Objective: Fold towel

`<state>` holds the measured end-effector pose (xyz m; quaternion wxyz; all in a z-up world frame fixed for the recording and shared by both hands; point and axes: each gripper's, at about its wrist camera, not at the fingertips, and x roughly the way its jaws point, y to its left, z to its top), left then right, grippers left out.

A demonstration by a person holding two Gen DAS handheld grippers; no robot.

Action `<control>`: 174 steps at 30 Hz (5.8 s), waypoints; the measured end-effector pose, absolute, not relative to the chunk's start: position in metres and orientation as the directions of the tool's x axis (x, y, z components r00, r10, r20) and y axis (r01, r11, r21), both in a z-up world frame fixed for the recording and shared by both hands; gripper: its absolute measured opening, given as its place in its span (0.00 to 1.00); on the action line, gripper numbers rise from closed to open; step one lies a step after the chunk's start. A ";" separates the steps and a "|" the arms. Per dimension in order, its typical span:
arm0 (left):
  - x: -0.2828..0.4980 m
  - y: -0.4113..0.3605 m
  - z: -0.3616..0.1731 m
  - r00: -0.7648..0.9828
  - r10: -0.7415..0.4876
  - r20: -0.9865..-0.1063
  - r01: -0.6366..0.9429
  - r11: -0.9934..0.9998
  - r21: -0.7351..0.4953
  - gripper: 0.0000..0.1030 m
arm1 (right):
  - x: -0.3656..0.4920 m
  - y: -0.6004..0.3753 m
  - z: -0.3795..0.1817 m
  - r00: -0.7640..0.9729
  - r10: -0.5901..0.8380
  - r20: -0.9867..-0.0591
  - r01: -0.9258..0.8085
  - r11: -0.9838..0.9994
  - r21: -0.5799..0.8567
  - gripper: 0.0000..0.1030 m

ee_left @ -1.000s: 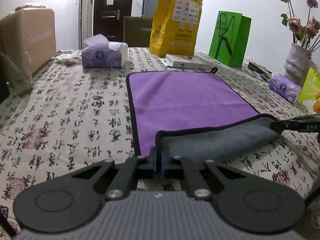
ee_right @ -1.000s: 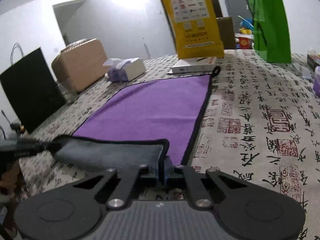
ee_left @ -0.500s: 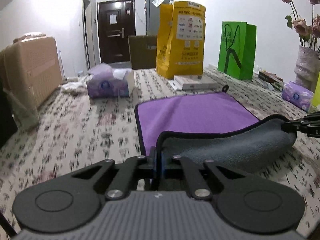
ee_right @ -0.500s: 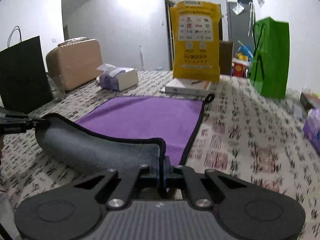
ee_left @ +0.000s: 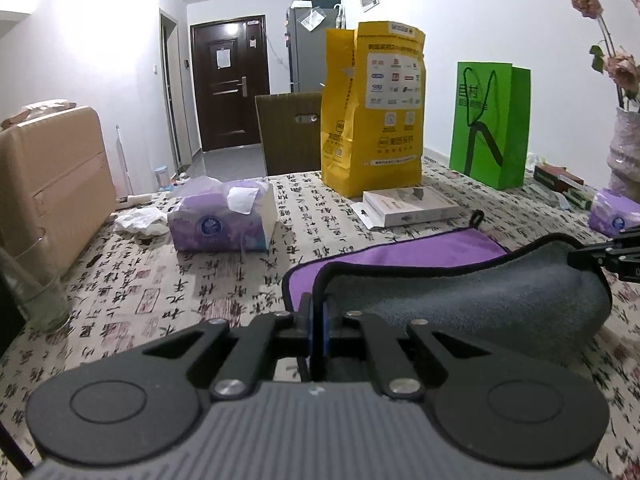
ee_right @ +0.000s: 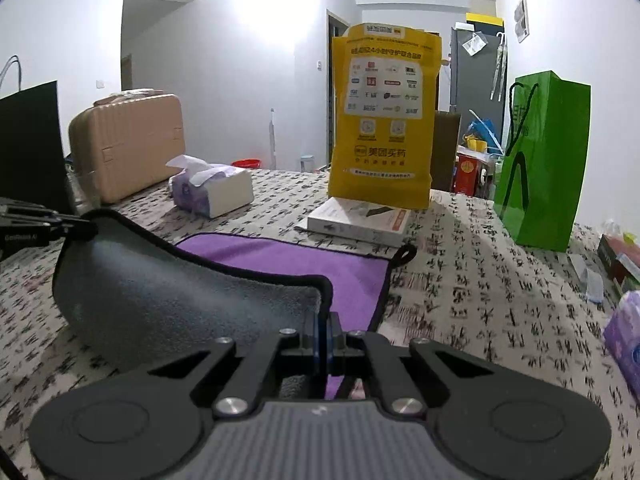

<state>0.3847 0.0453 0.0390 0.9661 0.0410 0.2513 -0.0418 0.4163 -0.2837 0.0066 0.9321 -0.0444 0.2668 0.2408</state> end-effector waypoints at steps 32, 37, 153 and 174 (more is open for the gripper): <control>0.548 0.076 -0.013 0.757 -0.057 -0.651 0.043 0.998 -0.037 0.22 | 0.582 -0.261 -0.038 0.685 0.348 -0.640 -0.356 0.926 0.123 0.18; 0.536 0.079 0.001 0.765 -0.047 -0.643 0.034 0.999 -0.032 0.44 | 0.578 -0.270 -0.030 0.701 0.333 -0.630 -0.331 0.935 0.125 0.28; 0.012 0.006 0.021 0.938 0.072 -0.340 -0.059 0.997 0.050 1.00 | 0.033 -0.266 0.018 0.861 0.373 -0.345 -0.355 0.927 0.117 1.00; 0.020 0.002 0.019 0.932 0.068 -0.356 -0.049 0.997 0.064 1.00 | 0.039 -0.267 0.009 0.846 0.387 -0.367 -0.356 0.922 0.151 1.00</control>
